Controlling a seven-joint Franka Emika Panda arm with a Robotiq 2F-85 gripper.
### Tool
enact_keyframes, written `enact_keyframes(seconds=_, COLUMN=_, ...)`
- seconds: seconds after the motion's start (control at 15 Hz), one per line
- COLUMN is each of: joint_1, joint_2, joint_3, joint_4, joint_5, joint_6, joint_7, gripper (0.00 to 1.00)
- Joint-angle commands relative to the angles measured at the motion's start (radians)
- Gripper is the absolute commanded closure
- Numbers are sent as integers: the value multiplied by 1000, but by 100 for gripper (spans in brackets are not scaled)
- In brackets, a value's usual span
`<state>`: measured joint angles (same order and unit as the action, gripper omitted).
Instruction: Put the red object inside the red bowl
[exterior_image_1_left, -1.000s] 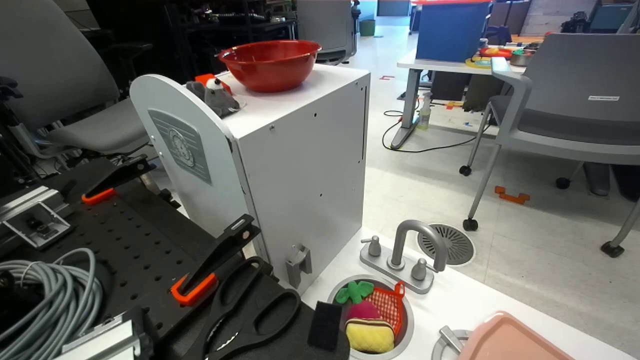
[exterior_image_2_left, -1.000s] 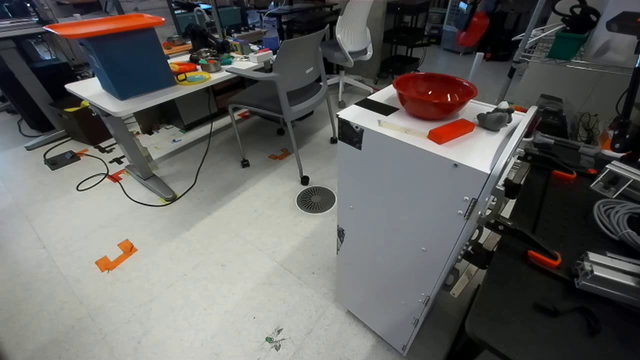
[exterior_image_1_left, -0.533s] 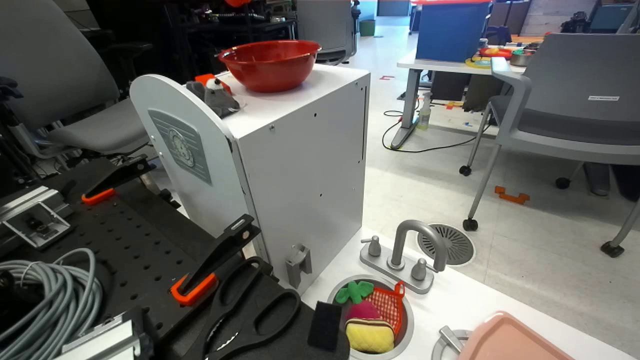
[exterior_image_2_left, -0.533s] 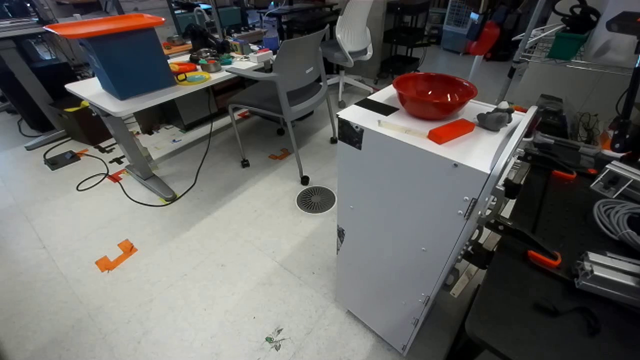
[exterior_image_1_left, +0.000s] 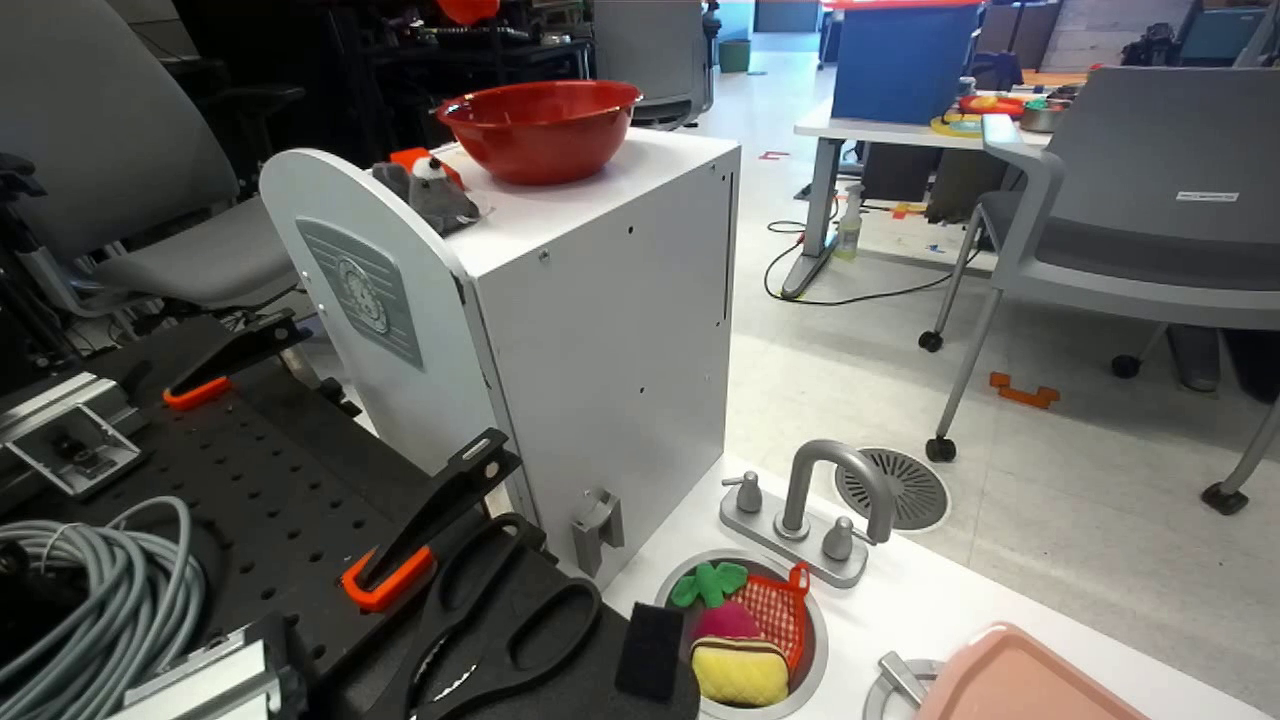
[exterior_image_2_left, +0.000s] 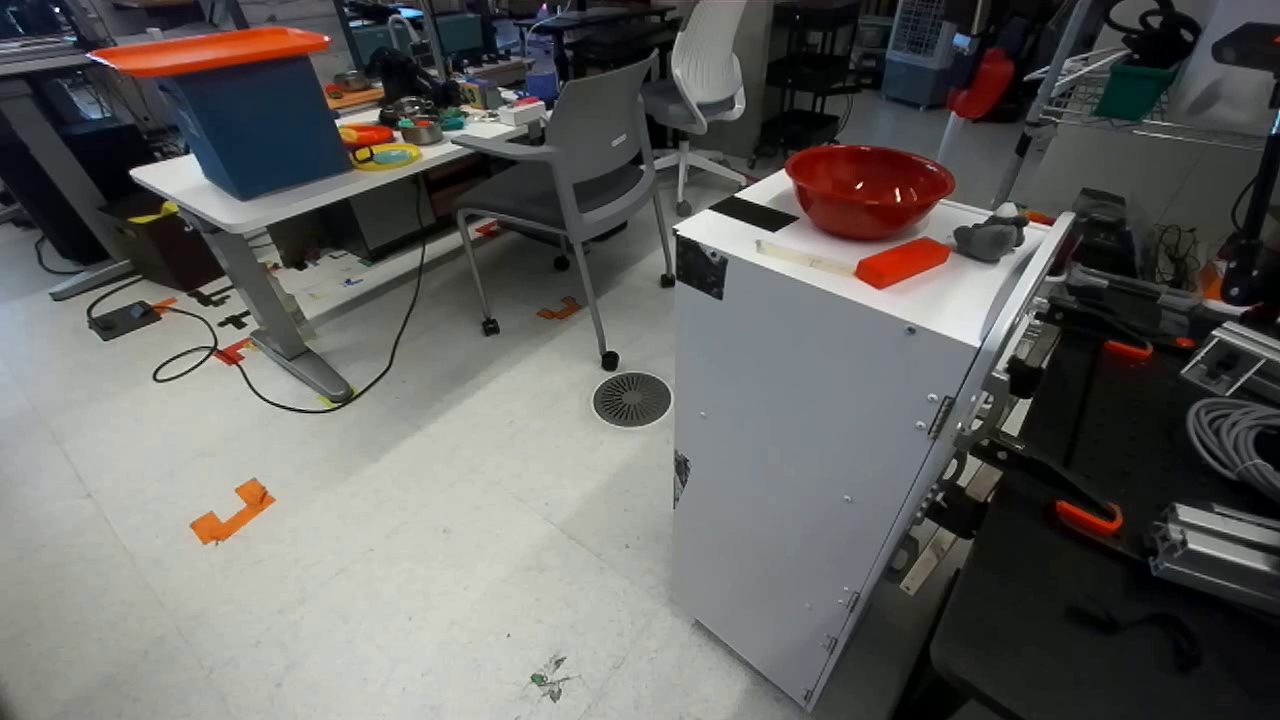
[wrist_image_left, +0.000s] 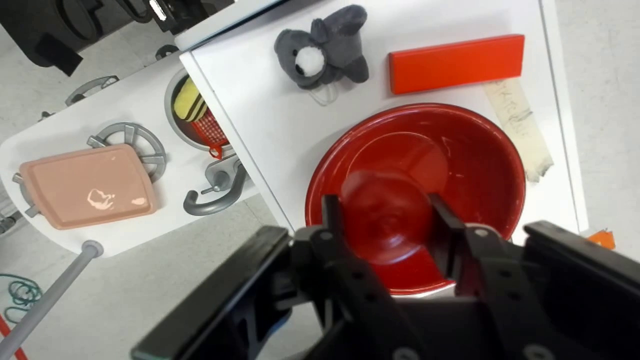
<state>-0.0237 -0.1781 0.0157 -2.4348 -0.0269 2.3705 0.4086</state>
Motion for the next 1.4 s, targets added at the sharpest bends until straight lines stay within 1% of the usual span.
enact_keyframes(seconds=0.0, joint_1=-10, joint_2=-14, joint_3=1, joint_4=4, joint_5=7, joint_6=-20, joint_7=-16, gripper=82)
enact_keyframes(seconds=0.53, joint_1=-30, joint_2=-17, joint_3=15, joint_4=7, joint_5=-105, joint_6=-8, joint_7=53, gripper=82)
enact_keyframes(seconds=0.6, joint_1=-30, joint_2=-17, joint_3=14, joint_4=8, joint_5=-107, joint_6=-11, joint_7=56, gripper=58)
enact_keyframes(seconds=0.67, joint_1=-30, joint_2=-16, joint_3=14, joint_4=9, joint_5=-110, joint_6=-11, joint_7=58, gripper=32)
enact_keyframes(seconds=0.73, joint_1=-30, joint_2=-16, joint_3=13, joint_4=8, joint_5=-112, joint_6=-11, joint_7=58, gripper=31)
enact_keyframes(seconds=1.0, joint_1=-29, joint_2=-18, joint_3=12, joint_4=8, joint_5=-112, joint_6=-11, joint_7=62, gripper=3)
enact_keyframes(seconds=1.07, joint_1=-28, joint_2=-18, joint_3=12, joint_4=8, joint_5=-112, joint_6=-11, joint_7=61, gripper=0)
enact_keyframes(seconds=1.33, joint_1=-29, joint_2=-21, joint_3=10, joint_4=5, joint_5=-108, joint_6=-8, joint_7=57, gripper=0)
